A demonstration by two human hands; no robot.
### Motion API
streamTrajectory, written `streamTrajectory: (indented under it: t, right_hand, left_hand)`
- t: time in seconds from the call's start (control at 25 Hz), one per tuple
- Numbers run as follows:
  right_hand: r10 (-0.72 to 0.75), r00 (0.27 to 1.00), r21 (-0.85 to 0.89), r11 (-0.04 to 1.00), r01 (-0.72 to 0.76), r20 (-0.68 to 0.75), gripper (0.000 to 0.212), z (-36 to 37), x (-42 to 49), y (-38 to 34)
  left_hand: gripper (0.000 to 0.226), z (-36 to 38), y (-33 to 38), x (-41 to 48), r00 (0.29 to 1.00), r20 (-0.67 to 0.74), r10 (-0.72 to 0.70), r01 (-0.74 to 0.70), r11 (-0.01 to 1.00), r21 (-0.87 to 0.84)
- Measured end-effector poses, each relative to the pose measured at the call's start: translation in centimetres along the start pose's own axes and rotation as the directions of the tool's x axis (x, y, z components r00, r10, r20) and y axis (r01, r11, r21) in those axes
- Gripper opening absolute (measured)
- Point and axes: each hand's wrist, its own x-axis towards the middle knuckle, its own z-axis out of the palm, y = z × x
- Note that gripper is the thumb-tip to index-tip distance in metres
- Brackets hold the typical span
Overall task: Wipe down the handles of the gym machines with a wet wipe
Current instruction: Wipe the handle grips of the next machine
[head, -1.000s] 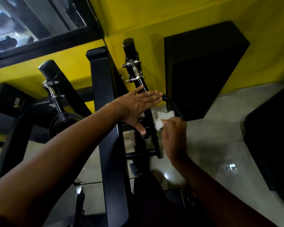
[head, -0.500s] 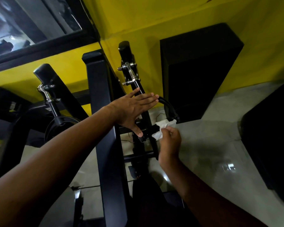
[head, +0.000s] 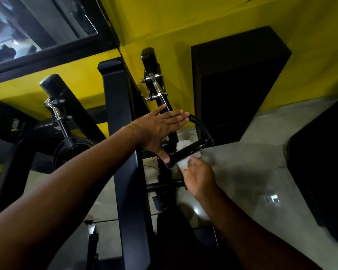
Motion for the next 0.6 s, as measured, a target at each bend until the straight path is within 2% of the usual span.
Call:
streamTrajectory:
  t: [0.08,0.12,0.16,0.2,0.24,0.28,0.32,0.36,0.4,0.44,0.48,0.56,0.6]
  right_hand:
    - [-0.006,0.999,0.083,0.997,0.003,0.035,0.035,-0.2,-0.8,0.8]
    - [-0.043,0.998,0.043,0.998,0.041,0.047,0.031,0.0,-1.5,1.4]
    - [-0.085,0.996,-0.050,0.995,0.087,0.039,0.026,0.4,-2.3,1.8]
    - [-0.209,0.978,-0.229,0.951,0.208,0.018,0.019,0.6,-2.8,2.2]
    - [-0.387,0.921,-0.485,0.797,0.361,0.050,0.011,0.5,-3.0,2.4]
    - [-0.570,0.798,-0.696,0.492,0.522,0.196,0.008,0.4,-3.2,2.4]
    - [-0.664,0.618,-0.770,0.099,0.631,0.421,0.010,-0.1,-3.0,2.3]
    - [-0.635,0.458,-0.724,-0.244,0.645,0.622,0.015,-0.3,-2.6,1.8]
    - [-0.537,0.377,-0.640,-0.475,0.604,0.755,0.021,-0.2,-1.9,0.8]
    - [-0.408,0.359,-0.544,-0.621,0.565,0.839,0.026,0.3,-1.3,-0.3]
    - [-0.278,0.372,-0.450,-0.714,0.537,0.886,0.028,0.8,-0.8,-1.3]
    - [-0.077,0.447,-0.328,-0.790,0.518,0.891,0.023,2.2,-0.3,-3.2]
    - [-0.033,0.489,-0.319,-0.797,0.514,0.871,0.020,2.8,0.0,-4.1]
  left_hand:
    - [0.133,0.2,0.0,-0.1,1.000,-0.009,-0.003,0.003,1.000,-0.002]
    - [0.133,0.2,-0.1,-0.1,1.000,-0.015,-0.008,0.008,1.000,-0.002]
    - [0.133,0.1,0.0,-0.1,1.000,-0.012,-0.008,0.008,1.000,-0.004]
    - [0.133,0.0,0.0,-0.1,1.000,-0.007,-0.005,0.005,1.000,-0.011]
    - [0.133,0.1,0.0,0.0,1.000,-0.007,-0.004,0.004,1.000,-0.018]
    - [0.133,0.2,0.0,0.0,1.000,-0.010,-0.006,0.006,1.000,-0.018]
    - [0.133,0.2,0.1,0.0,1.000,-0.014,-0.007,0.007,1.000,-0.015]
    - [0.132,0.2,0.1,-0.1,1.000,-0.014,-0.007,0.007,1.000,-0.013]
    - [0.132,0.1,0.1,-0.1,1.000,-0.011,-0.006,0.006,1.000,-0.012]
    - [0.131,0.1,0.1,-0.2,1.000,-0.009,-0.007,0.007,1.000,-0.012]
    - [0.131,0.1,0.0,-0.2,1.000,-0.010,-0.006,0.006,1.000,-0.013]
    - [0.131,0.1,-0.1,-0.4,1.000,-0.008,-0.006,0.006,1.000,-0.014]
    - [0.131,0.0,-0.1,-0.4,1.000,-0.001,-0.008,0.008,1.000,-0.014]
